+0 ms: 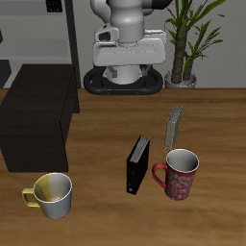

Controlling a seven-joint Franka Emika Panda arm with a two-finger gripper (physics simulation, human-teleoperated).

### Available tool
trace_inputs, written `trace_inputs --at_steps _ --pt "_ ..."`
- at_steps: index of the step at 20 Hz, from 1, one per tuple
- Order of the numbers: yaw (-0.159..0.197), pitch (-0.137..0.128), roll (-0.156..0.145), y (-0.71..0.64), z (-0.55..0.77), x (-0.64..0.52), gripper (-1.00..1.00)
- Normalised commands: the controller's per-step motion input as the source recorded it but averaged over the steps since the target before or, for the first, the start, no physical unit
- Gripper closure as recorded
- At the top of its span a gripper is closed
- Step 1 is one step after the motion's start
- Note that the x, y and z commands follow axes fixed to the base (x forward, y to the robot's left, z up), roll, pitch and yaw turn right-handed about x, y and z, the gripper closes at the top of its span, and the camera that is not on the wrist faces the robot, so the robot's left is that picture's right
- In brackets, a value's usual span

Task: Place the red mug on top of the shelf

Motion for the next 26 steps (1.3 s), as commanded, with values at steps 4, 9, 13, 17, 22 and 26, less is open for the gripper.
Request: trace_inputs --at_steps 4,9,13,17,22,26 --pt "-0.006 -0.013 -0.008 0.13 0.02 0.05 -1.0" --pt "0.0 -0.044 -0.018 0.31 0.03 0.08 -1.0" --pt "0.012 -0.047 -0.042 0.4 0.03 0.18 -1.0" --pt "0.01 -0.032 0.002 0.45 0.02 0.2 -1.0" --pt "0.023 -0.002 -0.005 0.48 -0.03 0.34 -1.0" --pt "0.02 0.004 0.024 0.41 -0.12 0.29 -1.0"
